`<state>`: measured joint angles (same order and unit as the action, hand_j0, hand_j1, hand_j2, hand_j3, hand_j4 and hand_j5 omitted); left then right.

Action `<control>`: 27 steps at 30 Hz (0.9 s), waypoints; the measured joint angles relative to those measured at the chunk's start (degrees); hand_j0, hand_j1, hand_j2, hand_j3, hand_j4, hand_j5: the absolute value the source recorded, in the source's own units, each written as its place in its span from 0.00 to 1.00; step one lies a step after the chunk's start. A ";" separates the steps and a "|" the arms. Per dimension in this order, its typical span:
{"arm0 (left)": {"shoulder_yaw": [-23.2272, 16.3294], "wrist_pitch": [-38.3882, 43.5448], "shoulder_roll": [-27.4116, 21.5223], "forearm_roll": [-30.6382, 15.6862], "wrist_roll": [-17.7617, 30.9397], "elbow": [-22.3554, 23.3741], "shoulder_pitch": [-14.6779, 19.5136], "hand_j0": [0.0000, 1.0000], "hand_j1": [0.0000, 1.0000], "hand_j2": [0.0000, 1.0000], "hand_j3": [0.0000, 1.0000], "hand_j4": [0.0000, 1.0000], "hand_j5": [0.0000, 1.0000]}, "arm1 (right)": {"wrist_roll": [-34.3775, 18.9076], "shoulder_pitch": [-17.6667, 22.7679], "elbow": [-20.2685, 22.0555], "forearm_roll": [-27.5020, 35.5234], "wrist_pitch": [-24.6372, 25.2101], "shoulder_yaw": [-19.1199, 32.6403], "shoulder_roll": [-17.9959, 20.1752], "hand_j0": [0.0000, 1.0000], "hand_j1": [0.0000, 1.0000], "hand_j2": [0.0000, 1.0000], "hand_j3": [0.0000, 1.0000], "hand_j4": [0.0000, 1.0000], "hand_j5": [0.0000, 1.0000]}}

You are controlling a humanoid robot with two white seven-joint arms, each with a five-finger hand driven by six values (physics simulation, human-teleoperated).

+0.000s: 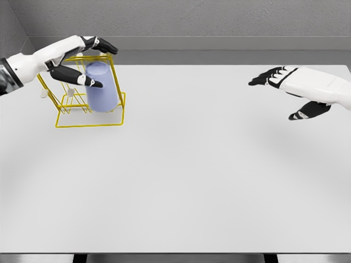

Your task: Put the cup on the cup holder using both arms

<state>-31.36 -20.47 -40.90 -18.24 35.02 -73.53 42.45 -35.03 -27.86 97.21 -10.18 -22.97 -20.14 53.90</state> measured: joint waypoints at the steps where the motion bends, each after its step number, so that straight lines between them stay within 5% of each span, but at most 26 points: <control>1: 0.01 0.00 0.02 0.07 0.00 0.02 0.00 1.00 1.00 1.00 1.00 1.00 1.00 | 0.00 0.09 0.00 0.00 0.00 0.00 0.00 1.00 1.00 1.00 1.00 1.00 1.00; 12: 0.53 -0.01 -0.29 -0.38 0.00 -0.23 0.79 1.00 1.00 1.00 1.00 1.00 1.00 | 0.00 0.09 -0.01 -0.01 0.00 0.00 0.00 1.00 1.00 1.00 1.00 1.00 1.00; 17: 2.37 -1.10 -4.03 -3.92 0.00 -4.48 -0.53 1.00 1.00 1.00 1.00 1.00 1.00 | 0.00 0.00 -0.01 0.00 0.00 0.00 0.00 1.00 1.00 1.00 1.00 1.00 1.00; 27: 3.73 -13.38 -15.40 -13.12 0.01 -12.30 -14.06 1.00 1.00 1.00 1.00 1.00 1.00 | 0.00 0.09 0.07 0.00 0.00 0.00 0.01 1.00 1.00 1.00 1.00 1.00 1.00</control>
<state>-27.63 -33.85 -56.30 -31.36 35.03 -85.83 28.39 -35.03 -27.77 97.27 -10.18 -22.97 -20.14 53.91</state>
